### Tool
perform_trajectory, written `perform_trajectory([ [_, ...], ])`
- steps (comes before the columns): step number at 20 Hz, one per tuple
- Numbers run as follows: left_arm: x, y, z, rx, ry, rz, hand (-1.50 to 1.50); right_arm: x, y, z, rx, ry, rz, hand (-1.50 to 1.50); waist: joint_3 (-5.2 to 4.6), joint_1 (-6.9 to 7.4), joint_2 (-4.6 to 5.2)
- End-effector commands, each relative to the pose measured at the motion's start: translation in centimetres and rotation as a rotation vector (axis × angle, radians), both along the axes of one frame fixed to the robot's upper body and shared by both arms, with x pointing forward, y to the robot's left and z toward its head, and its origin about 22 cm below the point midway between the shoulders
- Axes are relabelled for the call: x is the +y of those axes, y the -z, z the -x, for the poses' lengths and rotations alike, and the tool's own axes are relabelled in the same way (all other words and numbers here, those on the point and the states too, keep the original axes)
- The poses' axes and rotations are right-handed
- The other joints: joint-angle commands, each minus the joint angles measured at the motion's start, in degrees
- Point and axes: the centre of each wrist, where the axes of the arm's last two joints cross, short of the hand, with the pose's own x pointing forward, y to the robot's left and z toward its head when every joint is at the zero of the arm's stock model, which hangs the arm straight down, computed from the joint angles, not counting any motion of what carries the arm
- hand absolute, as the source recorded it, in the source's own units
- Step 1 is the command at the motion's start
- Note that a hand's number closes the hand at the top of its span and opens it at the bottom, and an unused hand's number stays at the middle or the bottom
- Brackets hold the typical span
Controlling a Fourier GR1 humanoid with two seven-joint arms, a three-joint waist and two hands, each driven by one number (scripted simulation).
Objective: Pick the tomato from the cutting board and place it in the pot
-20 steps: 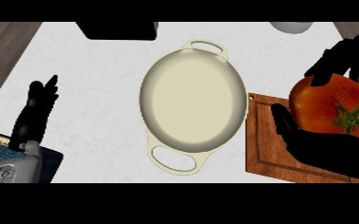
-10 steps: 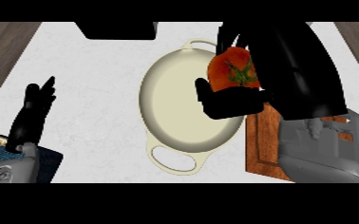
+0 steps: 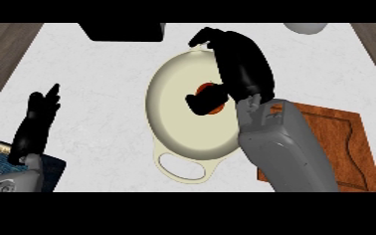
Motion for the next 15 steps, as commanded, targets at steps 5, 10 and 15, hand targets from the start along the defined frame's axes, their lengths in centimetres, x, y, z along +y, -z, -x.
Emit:
perform_trajectory([
  [5,1.0,-0.9,-1.4,-0.013,-0.004,-0.017,0.00,0.3,1.4,-0.8,-0.088,0.046,-0.380,-1.50,0.03,0.08,0.13],
  [10,0.4,0.0,-0.6,-0.003,-0.004,0.001,0.00,-3.3,1.7,-1.3,-0.226,0.158,-0.554,-1.50,0.06,-0.62,-0.07],
  [15,2.3,-0.3,0.6,0.005,-0.013,0.004,0.00,-9.5,1.2,-0.2,-0.306,0.267,-0.630,-1.50,0.05,-1.10,-0.27],
])
